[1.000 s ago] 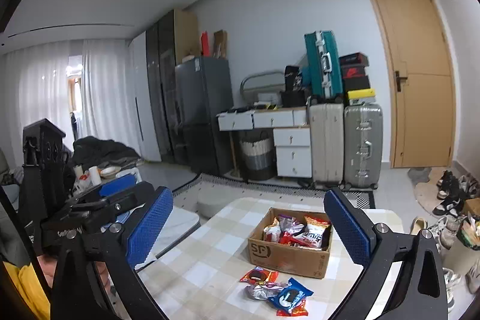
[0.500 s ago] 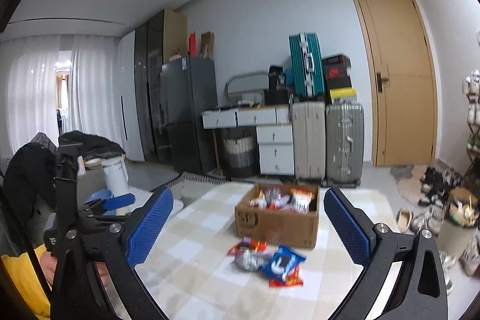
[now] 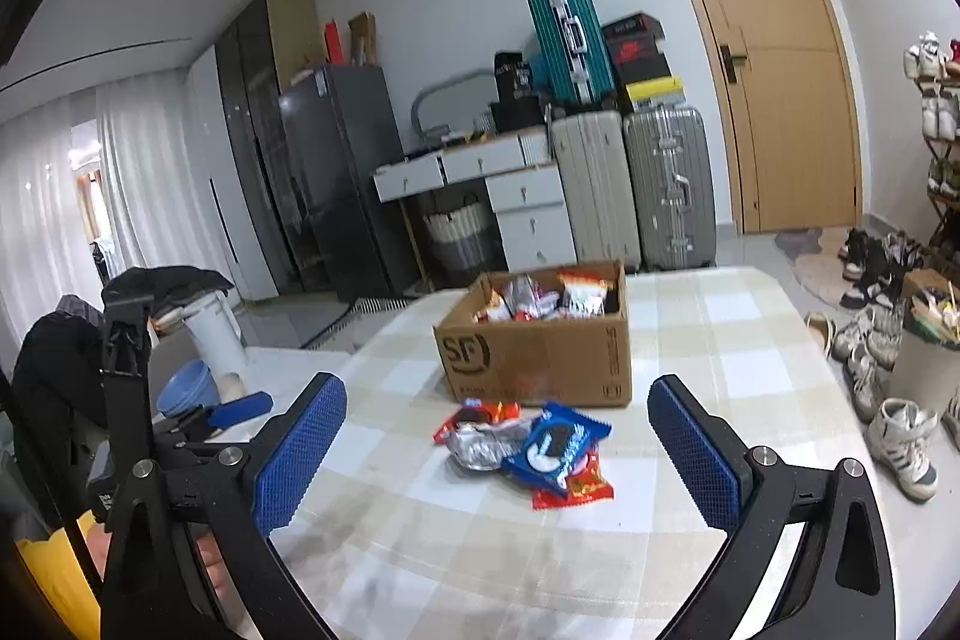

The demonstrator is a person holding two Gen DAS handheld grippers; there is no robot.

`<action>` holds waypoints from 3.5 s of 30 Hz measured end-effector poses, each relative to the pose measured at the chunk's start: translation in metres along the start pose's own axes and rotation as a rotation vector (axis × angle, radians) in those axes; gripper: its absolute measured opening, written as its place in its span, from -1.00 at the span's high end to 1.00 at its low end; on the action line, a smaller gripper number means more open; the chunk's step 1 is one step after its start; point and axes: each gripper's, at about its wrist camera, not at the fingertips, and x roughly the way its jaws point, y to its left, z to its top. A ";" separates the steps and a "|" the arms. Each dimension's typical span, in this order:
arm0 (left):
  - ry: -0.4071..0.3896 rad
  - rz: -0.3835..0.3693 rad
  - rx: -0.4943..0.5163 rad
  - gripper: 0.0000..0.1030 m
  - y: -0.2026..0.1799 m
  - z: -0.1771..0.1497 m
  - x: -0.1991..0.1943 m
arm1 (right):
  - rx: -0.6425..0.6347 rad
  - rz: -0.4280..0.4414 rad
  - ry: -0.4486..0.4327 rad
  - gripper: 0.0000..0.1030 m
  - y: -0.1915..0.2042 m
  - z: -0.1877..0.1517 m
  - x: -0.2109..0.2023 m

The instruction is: Organize snacks

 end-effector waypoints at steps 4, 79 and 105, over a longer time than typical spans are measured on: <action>0.031 0.004 0.004 -0.98 0.004 0.002 0.023 | 0.020 -0.009 0.056 -0.99 -0.013 -0.010 0.025; 0.141 -0.258 -0.134 0.40 0.086 -0.023 0.093 | 0.049 -0.183 0.566 -0.47 -0.036 -0.048 0.229; 0.128 -0.239 -0.102 0.40 0.071 -0.020 0.069 | 0.147 -0.074 0.497 0.11 -0.056 -0.047 0.185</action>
